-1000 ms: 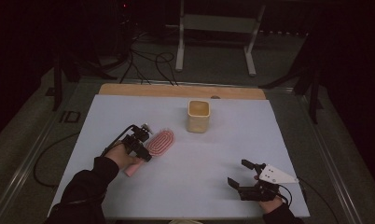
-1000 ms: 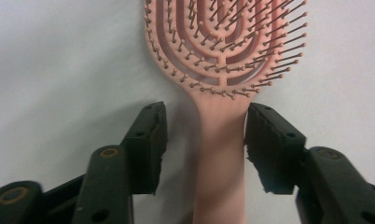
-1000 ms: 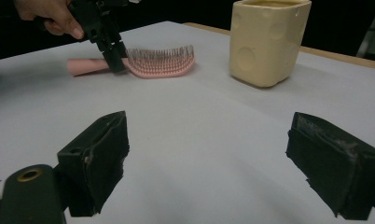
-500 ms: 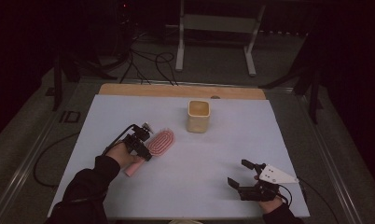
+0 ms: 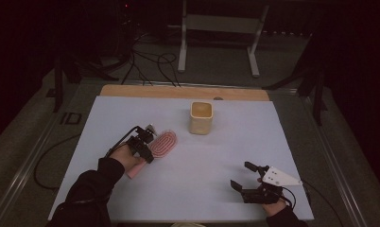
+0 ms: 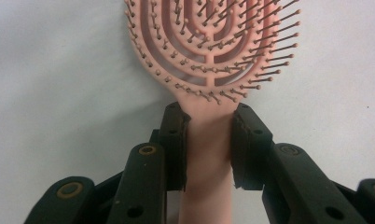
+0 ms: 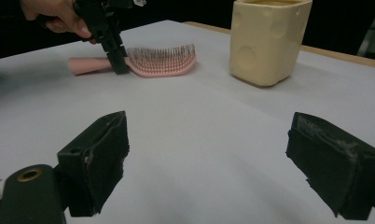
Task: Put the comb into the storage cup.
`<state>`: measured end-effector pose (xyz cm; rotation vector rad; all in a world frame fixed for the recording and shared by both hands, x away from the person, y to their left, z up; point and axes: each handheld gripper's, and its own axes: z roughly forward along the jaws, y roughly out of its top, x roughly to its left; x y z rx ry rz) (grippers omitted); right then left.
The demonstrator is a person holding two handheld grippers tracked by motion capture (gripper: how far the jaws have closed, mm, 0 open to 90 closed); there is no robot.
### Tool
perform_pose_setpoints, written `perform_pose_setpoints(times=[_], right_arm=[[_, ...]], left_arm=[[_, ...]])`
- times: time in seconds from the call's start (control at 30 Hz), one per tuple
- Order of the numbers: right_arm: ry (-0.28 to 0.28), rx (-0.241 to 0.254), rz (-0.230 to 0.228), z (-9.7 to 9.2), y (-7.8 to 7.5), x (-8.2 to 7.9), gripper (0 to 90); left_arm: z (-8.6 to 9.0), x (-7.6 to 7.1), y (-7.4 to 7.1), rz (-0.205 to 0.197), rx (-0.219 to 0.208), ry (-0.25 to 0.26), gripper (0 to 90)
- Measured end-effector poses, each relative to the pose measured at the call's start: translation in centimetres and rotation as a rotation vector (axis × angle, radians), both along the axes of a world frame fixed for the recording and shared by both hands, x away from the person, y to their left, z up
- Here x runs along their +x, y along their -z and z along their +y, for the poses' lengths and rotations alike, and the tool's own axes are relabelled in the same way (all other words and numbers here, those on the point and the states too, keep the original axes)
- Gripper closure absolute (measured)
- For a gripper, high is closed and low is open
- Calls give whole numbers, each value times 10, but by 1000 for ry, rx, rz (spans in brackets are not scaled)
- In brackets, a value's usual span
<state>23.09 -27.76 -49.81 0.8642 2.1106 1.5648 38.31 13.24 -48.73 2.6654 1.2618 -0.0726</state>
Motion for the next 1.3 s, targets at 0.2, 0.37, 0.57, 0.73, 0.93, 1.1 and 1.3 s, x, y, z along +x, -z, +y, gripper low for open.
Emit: perform_pose_setpoints(times=[0.2,0.37,0.57,0.73,0.93,1.1,1.3], right_arm=[[-1,0,0,0,0,0,123],[0,1,1,0,0,0,123],[0,-1,0,-1,1,1,123],[-1,0,-1,-1,1,1,123],[0,0,-1,-1,1,1,123],[-1,-1,0,-1,0,1,123],[-1,-2,-2,-1,1,1,123]], left_arm=[[2,-3,0,-24,-21,-4,709],[3,-6,0,-46,-29,1,711],[5,-8,-4,-81,-59,2,712],[7,-11,-14,-135,-93,4,712],[6,-15,-26,-192,-144,11,712],[6,-19,-32,-231,-179,13,712],[2,-27,-34,-270,-233,45,712]])
